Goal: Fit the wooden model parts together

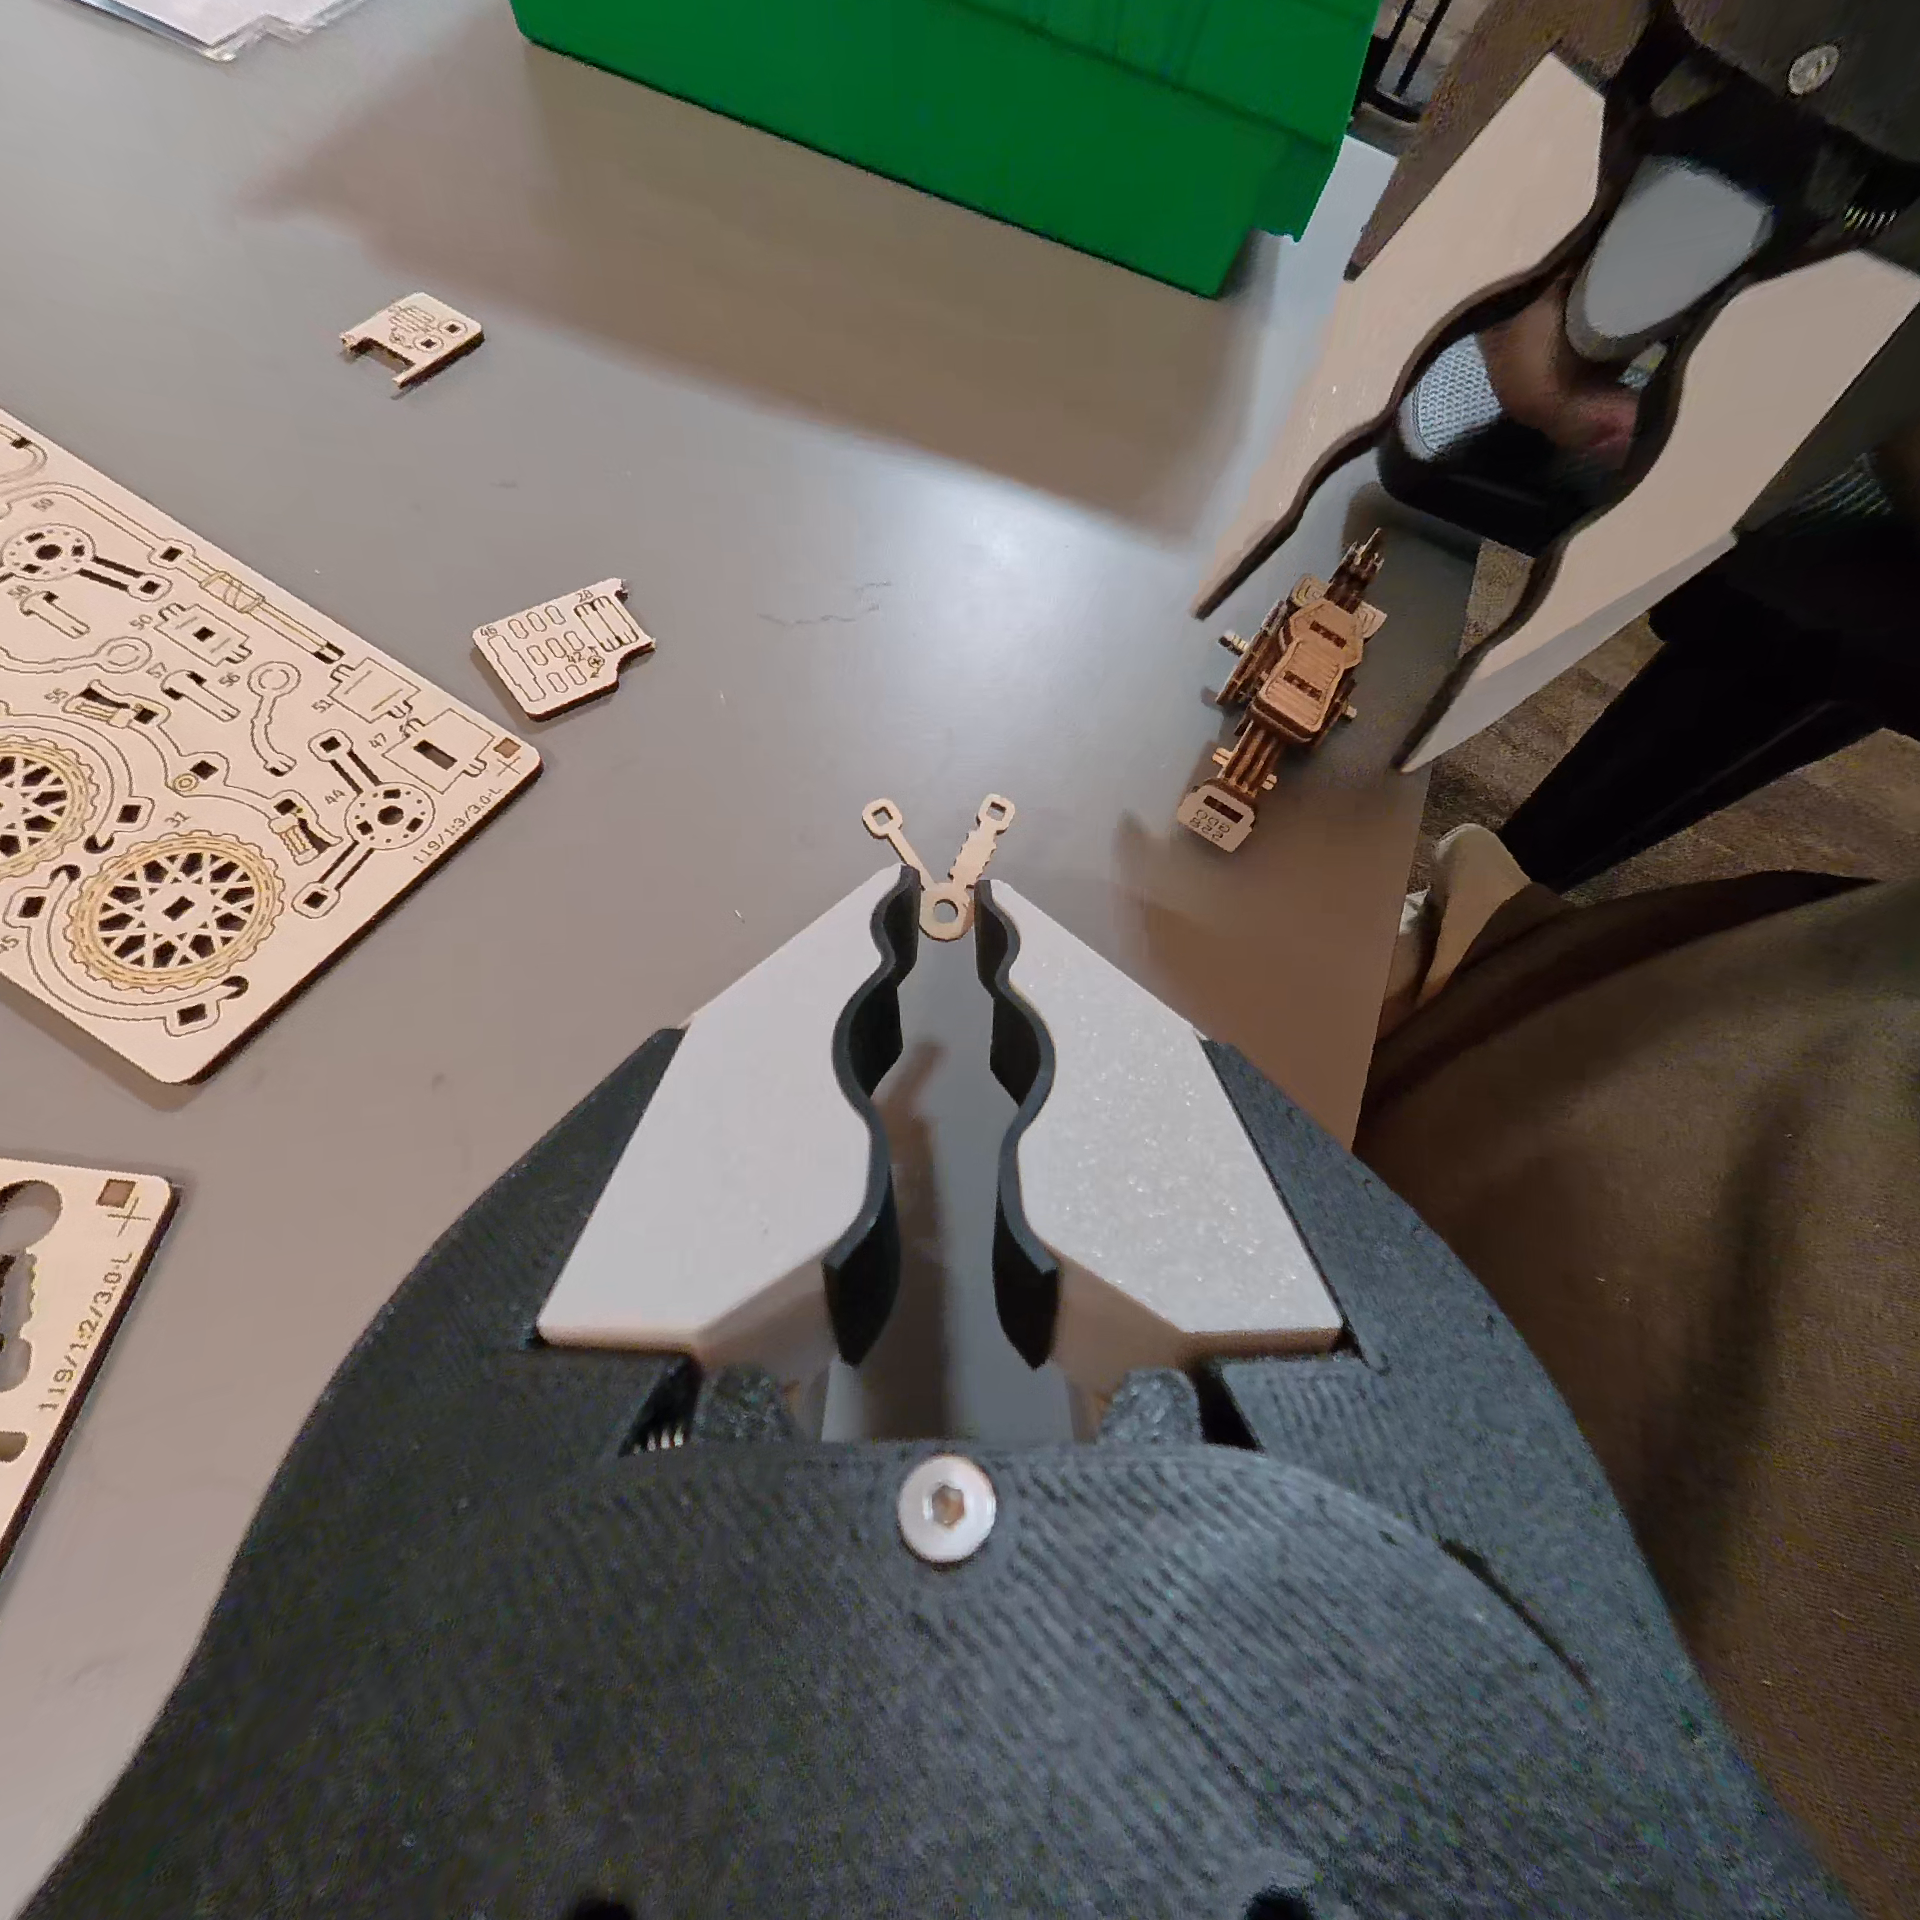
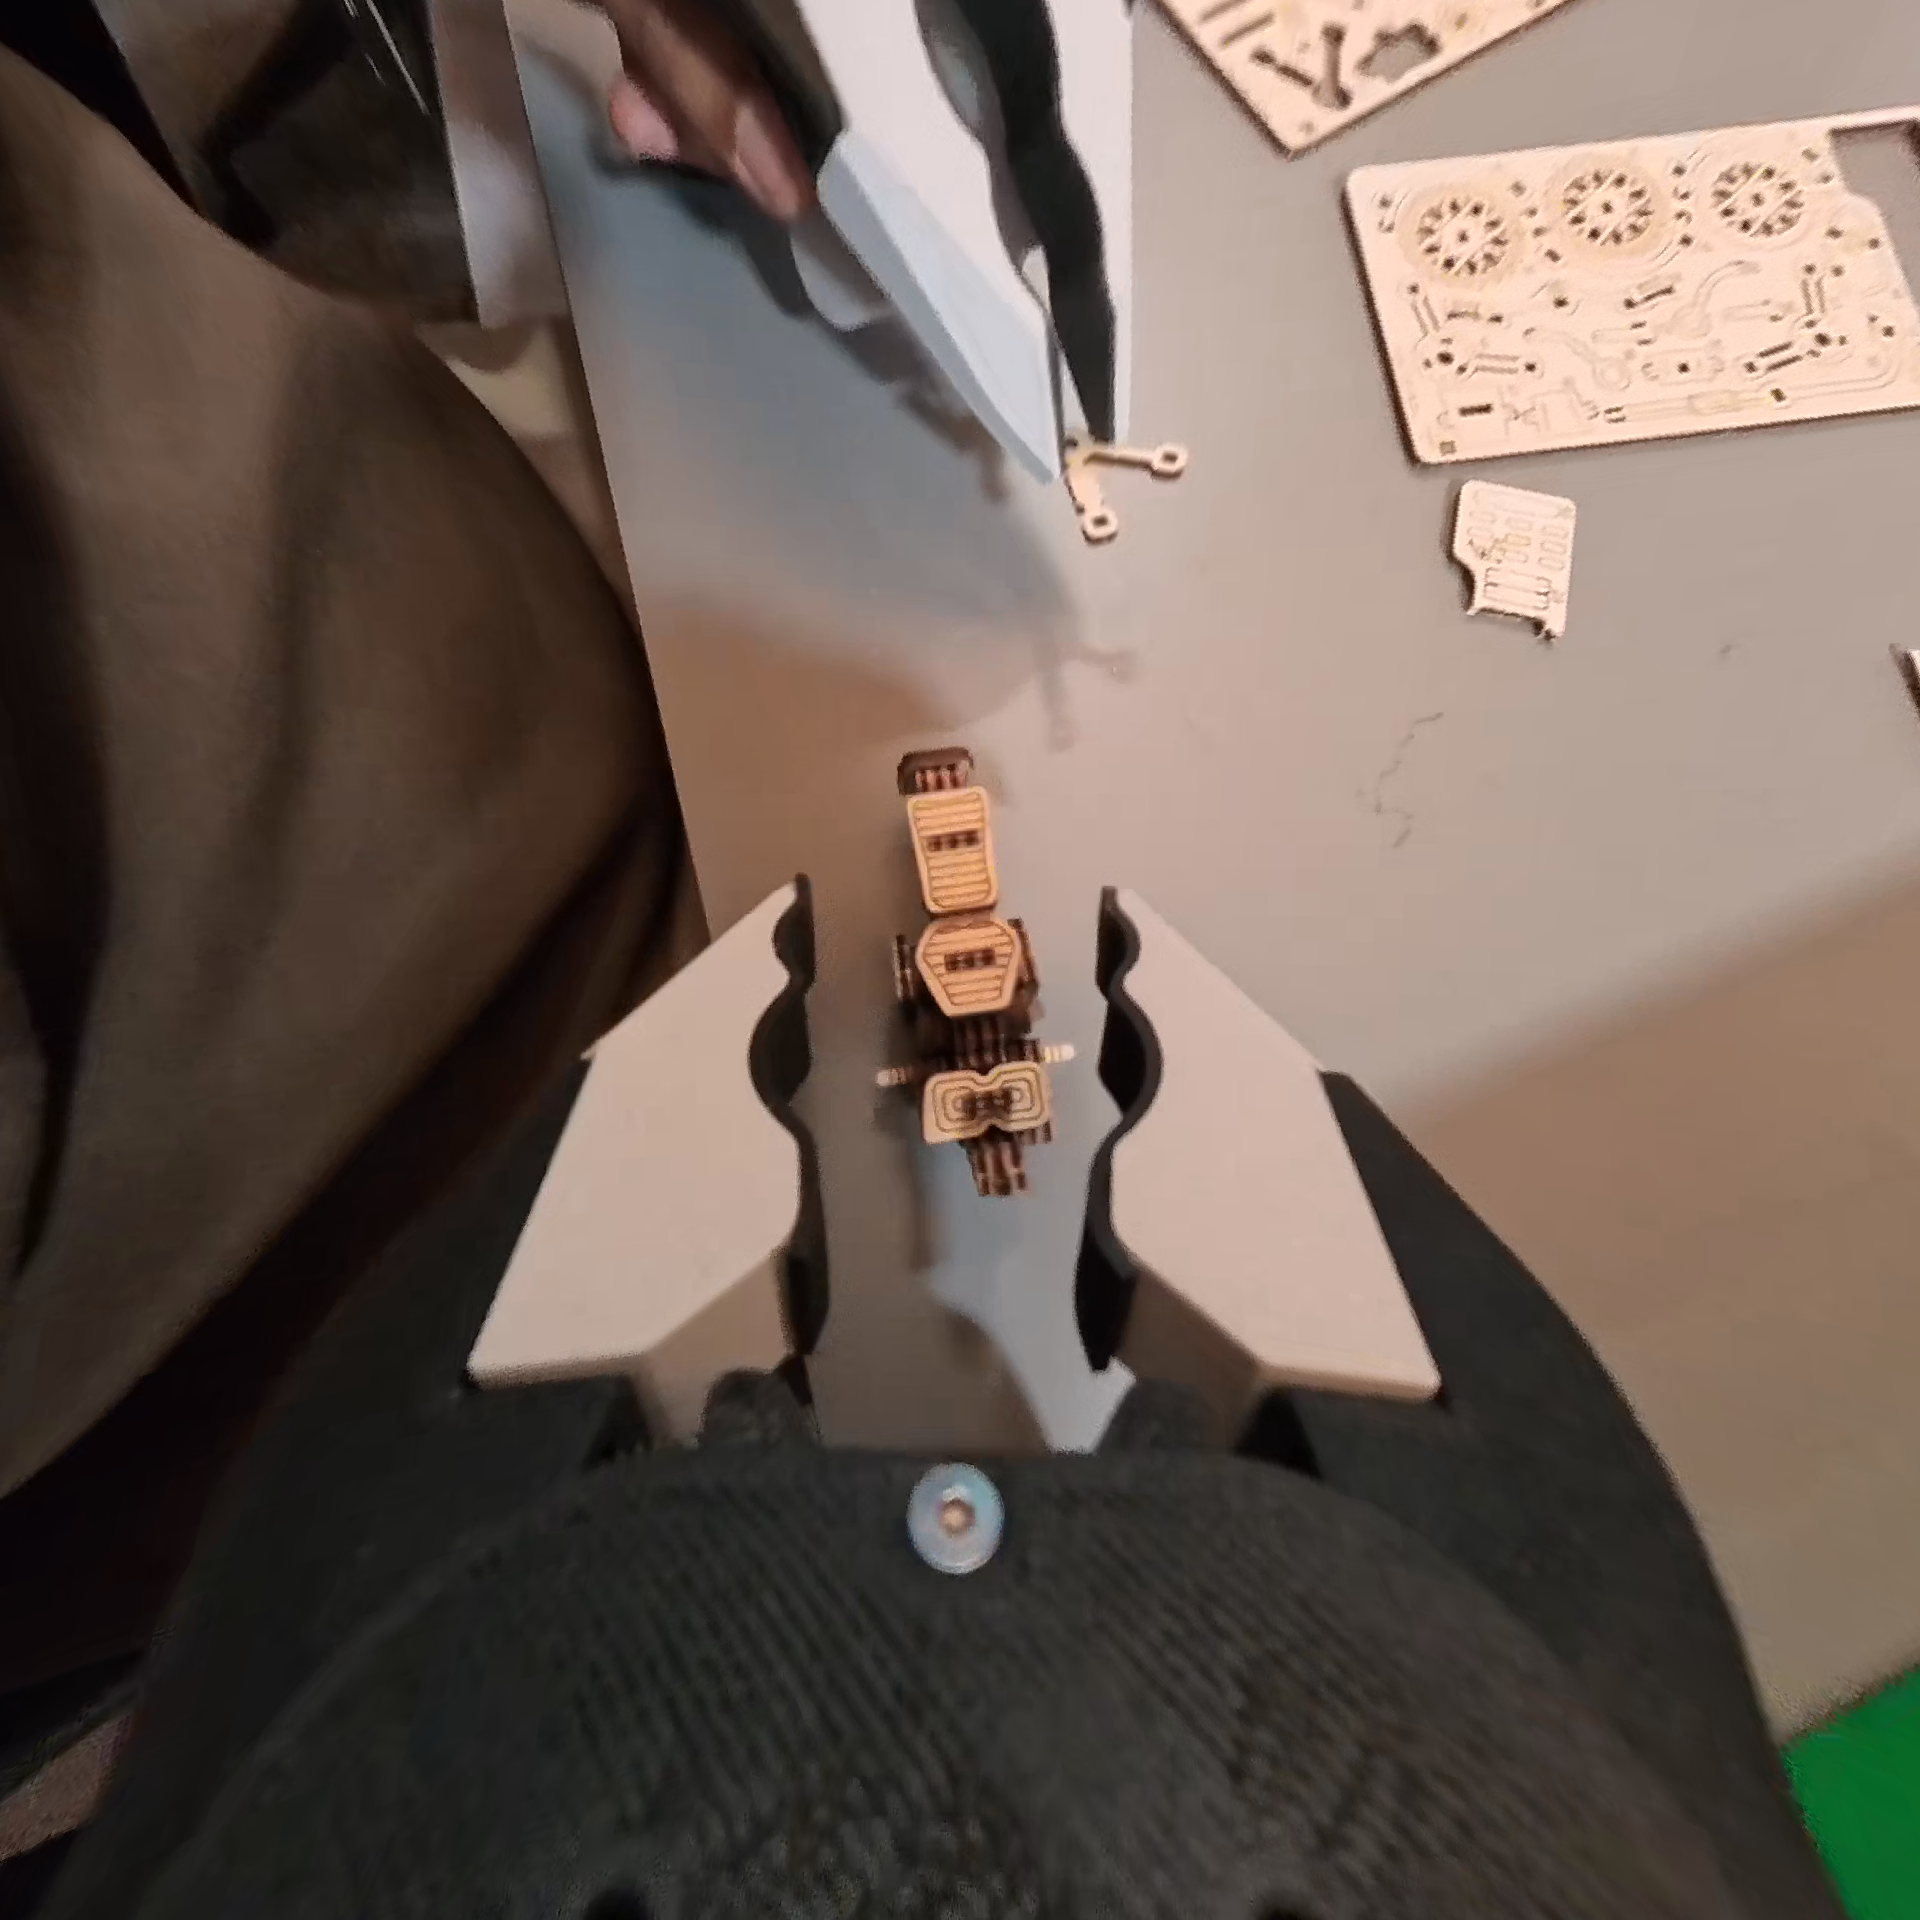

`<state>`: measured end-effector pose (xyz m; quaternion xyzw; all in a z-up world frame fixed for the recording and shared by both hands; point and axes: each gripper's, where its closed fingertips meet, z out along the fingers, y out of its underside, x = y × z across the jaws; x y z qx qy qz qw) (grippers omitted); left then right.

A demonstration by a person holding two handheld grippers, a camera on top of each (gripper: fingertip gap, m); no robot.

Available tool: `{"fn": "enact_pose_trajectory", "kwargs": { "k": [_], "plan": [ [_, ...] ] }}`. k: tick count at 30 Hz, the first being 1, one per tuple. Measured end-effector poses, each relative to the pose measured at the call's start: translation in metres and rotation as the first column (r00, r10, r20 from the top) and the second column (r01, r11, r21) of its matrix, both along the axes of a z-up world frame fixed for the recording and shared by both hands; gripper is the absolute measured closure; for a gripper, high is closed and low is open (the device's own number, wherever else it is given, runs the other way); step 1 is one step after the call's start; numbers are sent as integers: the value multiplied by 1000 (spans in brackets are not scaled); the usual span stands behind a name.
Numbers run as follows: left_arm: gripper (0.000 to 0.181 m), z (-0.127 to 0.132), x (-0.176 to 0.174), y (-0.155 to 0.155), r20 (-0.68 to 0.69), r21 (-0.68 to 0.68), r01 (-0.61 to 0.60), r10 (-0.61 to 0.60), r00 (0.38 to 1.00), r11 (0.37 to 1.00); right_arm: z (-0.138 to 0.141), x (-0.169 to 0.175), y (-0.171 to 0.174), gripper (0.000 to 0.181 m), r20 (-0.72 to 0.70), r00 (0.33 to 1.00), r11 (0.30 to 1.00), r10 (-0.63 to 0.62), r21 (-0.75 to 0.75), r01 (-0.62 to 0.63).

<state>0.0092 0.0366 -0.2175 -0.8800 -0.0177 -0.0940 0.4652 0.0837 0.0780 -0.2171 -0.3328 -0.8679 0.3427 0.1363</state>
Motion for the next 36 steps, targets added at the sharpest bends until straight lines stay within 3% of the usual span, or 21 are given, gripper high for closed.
{"fn": "enact_pose_trajectory", "kwargs": {
  "k": [9,17,23,30,36],
  "plan": [
    [173,38,-13,3,-40,195,-71,80,996,978,56,-14,4,119,-144,986,957,-84,-286,40],
    [173,51,-4,4,-9,272,-45,50,999,961,70,-32,14,143,-252,942,934,-223,-333,131],
    [173,63,8,4,-57,343,9,12,998,939,84,-33,-20,146,-190,953,867,-236,-485,118],
    [173,75,25,2,-152,405,94,-34,988,909,78,-33,-35,150,-120,961,834,-251,-531,151],
    [173,71,38,4,-219,392,155,-72,973,907,90,-30,-38,158,8,974,694,-227,-700,167]
  ]
}}
